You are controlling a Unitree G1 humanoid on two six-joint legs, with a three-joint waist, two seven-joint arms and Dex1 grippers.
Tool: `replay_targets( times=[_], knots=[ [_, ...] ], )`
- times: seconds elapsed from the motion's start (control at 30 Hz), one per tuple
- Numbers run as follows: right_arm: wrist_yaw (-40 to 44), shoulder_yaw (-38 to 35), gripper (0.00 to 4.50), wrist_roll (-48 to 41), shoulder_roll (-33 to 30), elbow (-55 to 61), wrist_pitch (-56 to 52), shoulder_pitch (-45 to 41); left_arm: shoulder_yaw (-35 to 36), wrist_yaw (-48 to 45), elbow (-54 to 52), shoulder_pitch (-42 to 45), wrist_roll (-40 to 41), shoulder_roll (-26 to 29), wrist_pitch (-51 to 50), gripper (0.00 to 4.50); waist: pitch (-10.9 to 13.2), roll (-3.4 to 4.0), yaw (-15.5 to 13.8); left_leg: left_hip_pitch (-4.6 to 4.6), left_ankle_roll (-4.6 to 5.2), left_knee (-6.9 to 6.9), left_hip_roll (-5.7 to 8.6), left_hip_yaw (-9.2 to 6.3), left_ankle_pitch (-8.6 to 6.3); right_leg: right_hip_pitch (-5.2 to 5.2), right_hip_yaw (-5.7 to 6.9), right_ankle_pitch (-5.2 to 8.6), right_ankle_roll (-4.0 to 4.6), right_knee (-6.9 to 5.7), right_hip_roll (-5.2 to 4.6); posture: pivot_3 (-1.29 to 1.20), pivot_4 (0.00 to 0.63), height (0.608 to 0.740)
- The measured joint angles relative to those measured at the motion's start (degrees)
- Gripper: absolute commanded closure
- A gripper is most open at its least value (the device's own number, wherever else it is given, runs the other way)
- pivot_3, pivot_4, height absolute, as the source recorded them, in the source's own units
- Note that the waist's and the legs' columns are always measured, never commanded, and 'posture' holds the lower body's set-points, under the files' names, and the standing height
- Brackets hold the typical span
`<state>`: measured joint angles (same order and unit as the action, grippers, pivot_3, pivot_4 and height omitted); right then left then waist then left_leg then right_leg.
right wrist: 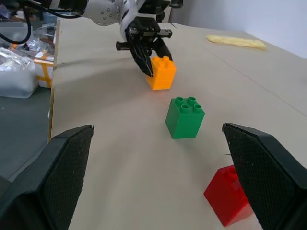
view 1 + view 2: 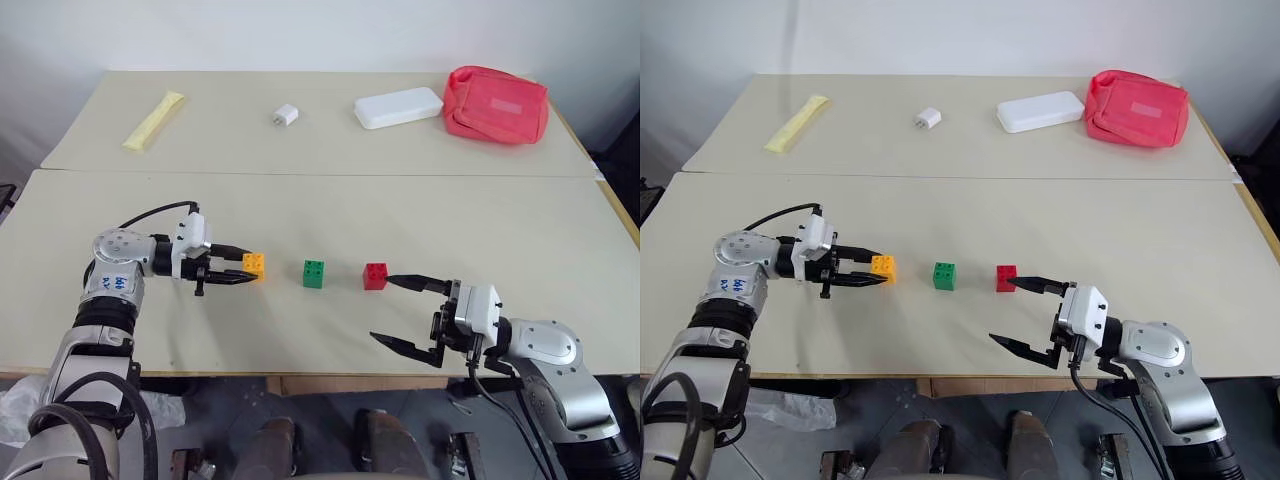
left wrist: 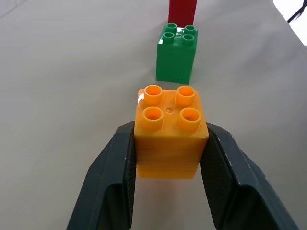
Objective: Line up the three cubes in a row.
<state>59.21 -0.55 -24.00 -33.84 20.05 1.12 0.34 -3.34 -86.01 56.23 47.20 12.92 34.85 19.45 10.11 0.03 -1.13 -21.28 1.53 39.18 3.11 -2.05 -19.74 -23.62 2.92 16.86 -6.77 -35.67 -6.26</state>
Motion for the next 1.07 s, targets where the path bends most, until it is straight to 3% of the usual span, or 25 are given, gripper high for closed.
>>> replay_targets(
  times=[0.2,0.4,0.53,0.63,0.83,1.07],
  knots=[
    [-1.6,0.0,0.00,0.0,-0.8,1.9,-0.5,1.5,-0.1,0.0,5.2,2.2,-1.8,-1.2,3.3,3.01,0.1,-0.10,-0.1,0.00,0.01,0.00,-0.01,0.01,0.00,0.00,0.00,-0.01,-0.01,0.00,0.00,0.00,0.150,0.740],
    [-2.1,0.0,0.00,0.0,-0.9,2.0,-0.5,1.4,-0.9,-0.1,5.7,2.4,-2.3,-0.6,3.2,1.19,0.1,-0.12,-0.2,0.00,0.01,0.01,0.00,0.00,0.01,0.01,0.00,-0.01,-0.02,-0.01,-0.01,0.00,0.150,0.740],
    [-0.2,-0.4,0.00,-1.9,-1.8,1.4,-1.0,0.0,2.7,0.0,3.6,1.8,0.2,0.4,1.2,0.03,0.1,-0.14,-0.1,0.00,0.01,0.02,-0.03,-0.01,0.01,0.00,0.00,-0.01,-0.02,0.00,-0.01,0.00,0.150,0.740],
    [2.1,-1.6,0.00,-4.3,-4.0,-0.8,-2.8,-1.4,6.1,0.1,-3.1,-2.9,2.3,3.1,3.1,0.03,0.1,-0.14,0.4,0.01,0.02,0.00,-0.03,0.01,0.00,0.01,-0.05,-0.01,-0.02,0.02,-0.14,0.00,0.150,0.740],
    [8.2,-6.3,0.00,-5.4,-9.2,-9.9,-2.3,-9.1,11.7,2.3,-23.0,-19.7,5.9,12.9,-7.9,0.03,0.1,-0.15,1.2,0.02,-0.10,-0.02,-0.22,-0.18,0.02,0.11,-0.20,0.01,0.02,0.14,-0.29,0.00,0.150,0.740],
    [14.1,-5.3,0.00,-4.1,-10.2,-17.8,-0.1,-15.0,14.3,9.6,-28.7,-22.1,5.0,14.6,-9.9,0.03,0.1,-0.13,-0.2,0.00,-0.13,-0.03,-0.15,-0.39,0.04,0.18,-0.22,0.02,0.05,0.17,-0.32,0.00,0.150,0.740]
  ],
)
